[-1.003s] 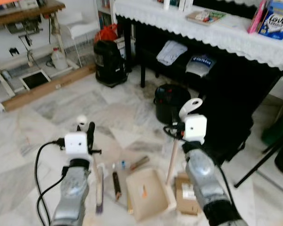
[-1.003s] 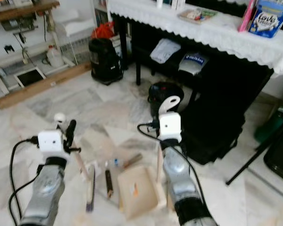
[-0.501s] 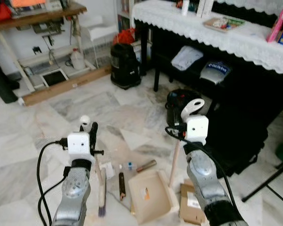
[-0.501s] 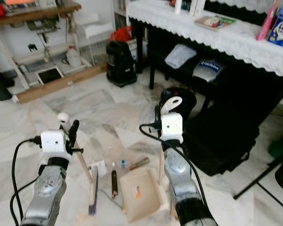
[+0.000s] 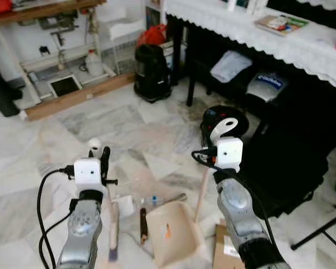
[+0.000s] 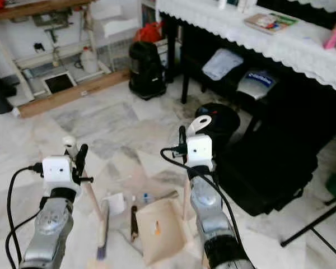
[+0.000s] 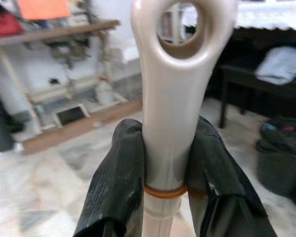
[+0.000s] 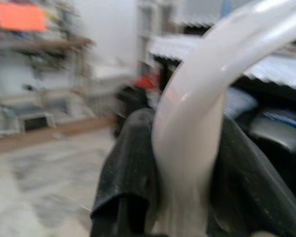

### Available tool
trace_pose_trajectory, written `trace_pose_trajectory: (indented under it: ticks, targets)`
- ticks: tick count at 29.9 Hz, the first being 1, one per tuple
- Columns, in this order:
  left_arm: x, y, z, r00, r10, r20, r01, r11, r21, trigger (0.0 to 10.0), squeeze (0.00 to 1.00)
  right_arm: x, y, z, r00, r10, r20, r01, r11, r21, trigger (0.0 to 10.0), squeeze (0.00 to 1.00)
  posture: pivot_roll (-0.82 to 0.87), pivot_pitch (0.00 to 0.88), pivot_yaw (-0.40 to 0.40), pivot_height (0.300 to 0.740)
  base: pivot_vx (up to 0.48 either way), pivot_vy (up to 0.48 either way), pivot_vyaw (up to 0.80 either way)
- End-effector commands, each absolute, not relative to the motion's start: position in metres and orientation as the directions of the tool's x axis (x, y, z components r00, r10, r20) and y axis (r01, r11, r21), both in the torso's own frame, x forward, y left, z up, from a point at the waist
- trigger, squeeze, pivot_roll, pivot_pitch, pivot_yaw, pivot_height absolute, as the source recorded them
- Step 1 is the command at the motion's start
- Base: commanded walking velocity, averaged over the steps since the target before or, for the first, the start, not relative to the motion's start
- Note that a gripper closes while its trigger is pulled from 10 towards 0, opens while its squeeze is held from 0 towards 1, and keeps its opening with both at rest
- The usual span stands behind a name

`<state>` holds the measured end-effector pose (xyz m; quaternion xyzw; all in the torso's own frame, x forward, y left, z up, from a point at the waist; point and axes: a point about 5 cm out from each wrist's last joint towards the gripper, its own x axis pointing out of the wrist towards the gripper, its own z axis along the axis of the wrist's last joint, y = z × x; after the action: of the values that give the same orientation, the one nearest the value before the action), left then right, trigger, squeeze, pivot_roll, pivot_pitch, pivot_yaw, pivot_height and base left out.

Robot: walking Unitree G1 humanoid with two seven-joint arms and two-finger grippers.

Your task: Sweep floor

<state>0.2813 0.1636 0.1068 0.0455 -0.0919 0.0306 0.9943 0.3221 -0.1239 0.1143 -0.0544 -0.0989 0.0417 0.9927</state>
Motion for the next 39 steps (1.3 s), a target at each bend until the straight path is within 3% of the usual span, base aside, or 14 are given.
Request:
trace_pose_trajectory:
  ticks: [1,39]
  targets:
    - [0.281,0.166,0.118,0.969,0.053,0.242,-0.073,0.994,0.076,10.0,0.0,0.324,-0.123,0.123,0.968,0.097,0.231,-0.069,0.99,-0.126,10.0,0.0,0.09,0.091,-0.001,0.74,0.0,0.0,0.0]
    - [0.27,0.178,0.115,0.986,-0.026,0.164,0.004,0.991,0.135,10.0,0.0,0.314,-0.14,0.076,0.996,-0.034,0.087,0.048,0.985,-0.163,10.0,0.0,0.13,0.153,0.05,0.74,0.0,0.0,0.0]
